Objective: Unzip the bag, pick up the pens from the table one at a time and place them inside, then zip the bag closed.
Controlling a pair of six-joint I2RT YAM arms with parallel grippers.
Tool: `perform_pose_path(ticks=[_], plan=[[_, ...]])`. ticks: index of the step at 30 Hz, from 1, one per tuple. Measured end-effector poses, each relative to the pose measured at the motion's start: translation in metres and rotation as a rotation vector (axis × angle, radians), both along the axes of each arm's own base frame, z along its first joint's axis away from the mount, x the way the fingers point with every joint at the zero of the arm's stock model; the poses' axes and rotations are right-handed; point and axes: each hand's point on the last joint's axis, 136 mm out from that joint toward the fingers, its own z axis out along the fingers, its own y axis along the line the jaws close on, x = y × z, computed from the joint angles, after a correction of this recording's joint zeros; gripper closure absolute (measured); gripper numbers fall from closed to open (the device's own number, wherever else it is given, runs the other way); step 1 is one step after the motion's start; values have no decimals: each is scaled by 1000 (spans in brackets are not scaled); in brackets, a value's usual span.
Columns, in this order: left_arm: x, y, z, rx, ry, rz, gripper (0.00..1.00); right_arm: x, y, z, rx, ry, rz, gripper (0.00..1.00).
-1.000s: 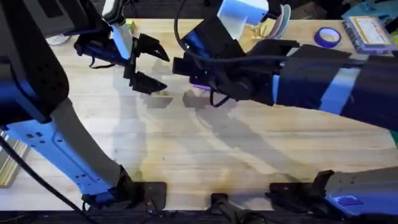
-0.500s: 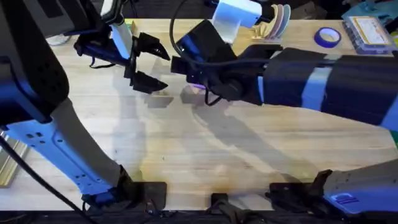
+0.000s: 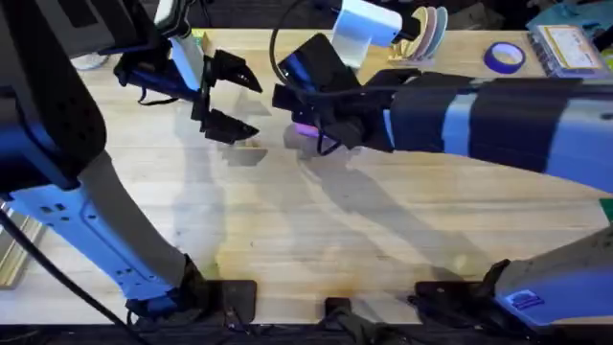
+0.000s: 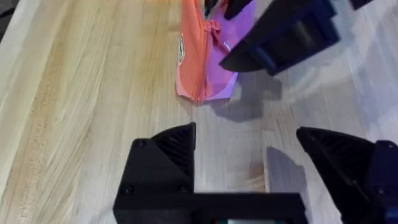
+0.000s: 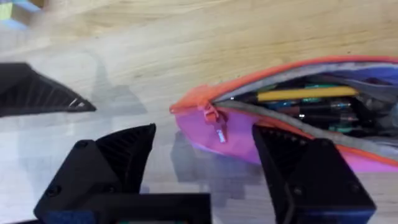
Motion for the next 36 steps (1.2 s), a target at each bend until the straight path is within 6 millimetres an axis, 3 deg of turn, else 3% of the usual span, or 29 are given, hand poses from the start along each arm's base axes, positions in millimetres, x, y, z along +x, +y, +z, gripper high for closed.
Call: perform_pose_path(ticks=[1,9,10,18,25,26,33,36], plan=[[0,0,0,0,0,0,6,5,-3,-7,-9,5,-14,174],[0,0,0,0,0,0,6,7,-6,-14,-23,14,-22,442],[0,0,0,0,0,0,6,7,-7,-14,-26,14,-24,542],[0,0,0,0,0,0,6,8,-10,-14,-32,10,-36,813],[0,0,0,0,0,0,6,9,-10,-13,-25,5,-37,896],[0,0,0,0,0,0,6,9,-9,-13,-26,6,-34,963],[0,0,0,-1,-1,0,6,9,-9,-13,-53,3,-8,968],[1,-1,1,-7,-2,2,5,7,-10,7,-78,-30,47,968]])
